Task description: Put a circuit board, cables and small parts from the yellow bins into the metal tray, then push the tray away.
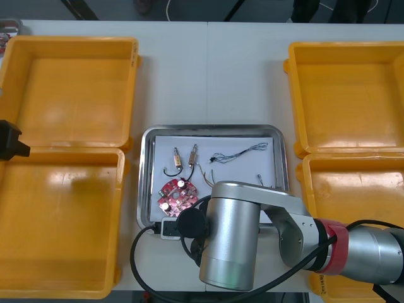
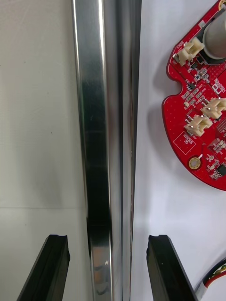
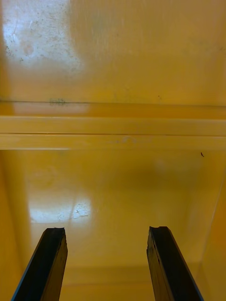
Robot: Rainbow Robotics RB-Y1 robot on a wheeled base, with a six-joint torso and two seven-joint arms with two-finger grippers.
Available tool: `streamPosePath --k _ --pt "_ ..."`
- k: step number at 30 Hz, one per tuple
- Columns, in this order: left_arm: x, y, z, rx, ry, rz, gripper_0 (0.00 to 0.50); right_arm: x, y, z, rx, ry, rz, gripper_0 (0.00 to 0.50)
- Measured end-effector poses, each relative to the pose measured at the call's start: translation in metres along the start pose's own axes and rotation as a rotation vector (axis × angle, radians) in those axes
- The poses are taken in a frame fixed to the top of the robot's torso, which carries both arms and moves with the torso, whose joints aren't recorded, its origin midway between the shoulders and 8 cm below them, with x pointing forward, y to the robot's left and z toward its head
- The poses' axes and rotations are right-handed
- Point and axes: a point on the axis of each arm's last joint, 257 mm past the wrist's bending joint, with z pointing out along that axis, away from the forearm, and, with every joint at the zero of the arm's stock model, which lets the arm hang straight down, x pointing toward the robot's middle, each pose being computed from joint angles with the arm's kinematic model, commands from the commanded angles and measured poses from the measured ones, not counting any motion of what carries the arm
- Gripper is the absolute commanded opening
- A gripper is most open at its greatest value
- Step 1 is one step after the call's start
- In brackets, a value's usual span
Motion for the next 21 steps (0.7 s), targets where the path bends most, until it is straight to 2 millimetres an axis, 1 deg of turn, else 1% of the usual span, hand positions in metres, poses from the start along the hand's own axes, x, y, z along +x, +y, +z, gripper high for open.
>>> streamPosePath --k 1,2,3,4,5,21 --pt "0.0 0.0 0.0 0.0 0.0 0.0 0.5 0.0 0.0 0.0 0.0 0.0 0.0 0.176" --pt "0.0 0.0 0.0 0.0 0.0 0.0 0.5 0.0 0.0 0.0 0.0 0.0 0.0 0.176" --pt "0.0 0.0 0.0 0.0 0.0 0.0 0.5 0.0 0.0 0.0 0.0 0.0 0.0 0.025" --pt "0.0 0.0 0.0 0.0 0.0 0.0 0.5 0.0 0.0 0.0 0.0 0.001 0.0 0.025" --pt "0.0 0.0 0.0 0.0 0.0 0.0 0.5 0.0 0.0 0.0 0.001 0.001 0.0 0.0" --pt "0.0 0.0 0.0 0.0 0.0 0.0 0.5 0.003 -0.011 0.0 0.043 0.009 0.003 0.0"
